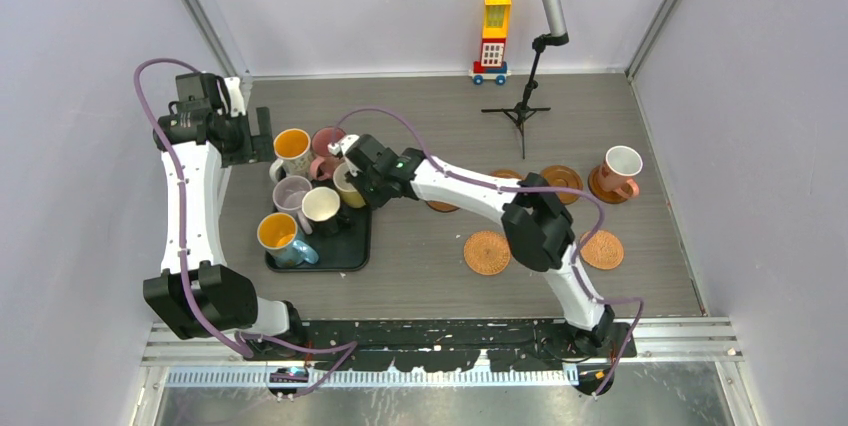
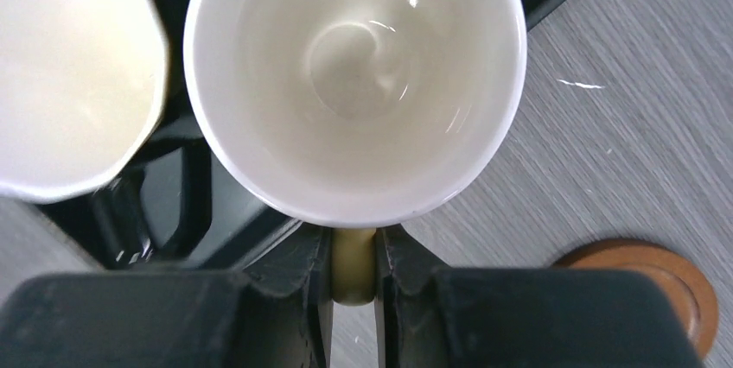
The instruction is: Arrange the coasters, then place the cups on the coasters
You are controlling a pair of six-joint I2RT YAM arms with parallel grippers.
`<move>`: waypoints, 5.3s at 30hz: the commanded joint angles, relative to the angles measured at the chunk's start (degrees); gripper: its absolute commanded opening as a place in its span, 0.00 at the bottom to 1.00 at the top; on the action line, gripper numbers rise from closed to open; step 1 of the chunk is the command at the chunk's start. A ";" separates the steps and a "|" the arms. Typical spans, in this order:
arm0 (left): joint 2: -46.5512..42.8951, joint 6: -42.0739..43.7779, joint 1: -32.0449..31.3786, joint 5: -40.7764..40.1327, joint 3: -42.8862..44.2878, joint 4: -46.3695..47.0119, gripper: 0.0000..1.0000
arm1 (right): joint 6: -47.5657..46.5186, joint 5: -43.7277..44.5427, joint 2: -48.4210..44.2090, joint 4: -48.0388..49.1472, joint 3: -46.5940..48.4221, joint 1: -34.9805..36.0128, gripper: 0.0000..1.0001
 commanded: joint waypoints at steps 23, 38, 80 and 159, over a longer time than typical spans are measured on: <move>1.61 6.97 0.08 7.64 6.08 1.05 1.00 | -10.53 -16.30 -50.21 13.37 -43.23 -34.97 0.00; 5.20 4.93 0.01 11.15 9.17 -0.49 1.00 | -21.82 -23.00 -56.19 8.47 -53.62 -64.33 0.00; 4.74 4.63 -0.08 9.67 8.41 -1.52 1.00 | -26.98 -18.53 -49.57 14.05 -60.04 -66.85 0.51; -2.43 1.92 1.26 6.90 2.60 -0.83 1.00 | -12.09 -10.56 -7.63 -0.70 -0.08 3.03 0.63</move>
